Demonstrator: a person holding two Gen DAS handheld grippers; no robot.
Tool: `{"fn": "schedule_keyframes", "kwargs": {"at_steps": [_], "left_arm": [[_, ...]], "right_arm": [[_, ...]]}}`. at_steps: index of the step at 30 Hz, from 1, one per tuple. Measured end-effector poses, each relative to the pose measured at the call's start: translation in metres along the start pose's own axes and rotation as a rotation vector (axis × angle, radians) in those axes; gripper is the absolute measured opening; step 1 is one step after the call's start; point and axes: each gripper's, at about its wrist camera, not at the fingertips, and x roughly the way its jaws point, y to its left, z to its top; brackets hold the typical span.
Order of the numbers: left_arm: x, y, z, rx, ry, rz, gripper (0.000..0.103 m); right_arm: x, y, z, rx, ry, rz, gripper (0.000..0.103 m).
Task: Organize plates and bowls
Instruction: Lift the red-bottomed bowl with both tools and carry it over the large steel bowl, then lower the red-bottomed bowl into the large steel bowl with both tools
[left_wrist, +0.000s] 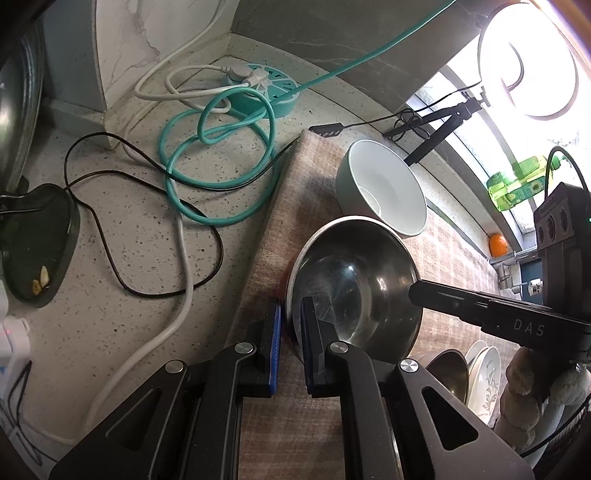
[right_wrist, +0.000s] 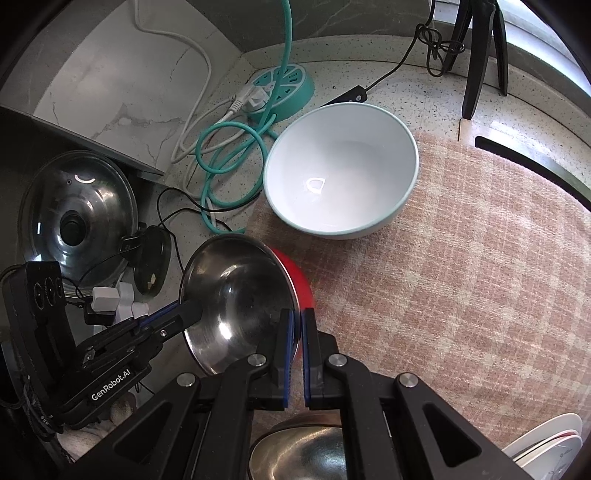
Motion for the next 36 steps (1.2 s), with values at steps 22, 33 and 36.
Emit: {"fn": "schedule_keyframes", "kwargs": {"at_steps": [22, 33, 36], "left_arm": [[-0.042, -0.036, -0.026, 0.027, -0.071, -0.002, 0.009], [-0.052, -0.067, -0.049, 0.055, -0.077, -0.012, 0.009], [-0.053, -0.074, -0.057, 0.061, -0.070, -0.017, 0.009]], "right_arm": [[-0.060, 0.002, -0.032, -0.050, -0.047, 0.068, 0.005], [-0.091, -0.014, -0.059, -0.050, -0.066, 0.085, 0.005], [-0.098, -0.021, -0.070, -0.047, -0.065, 0.091, 0.005]]}}
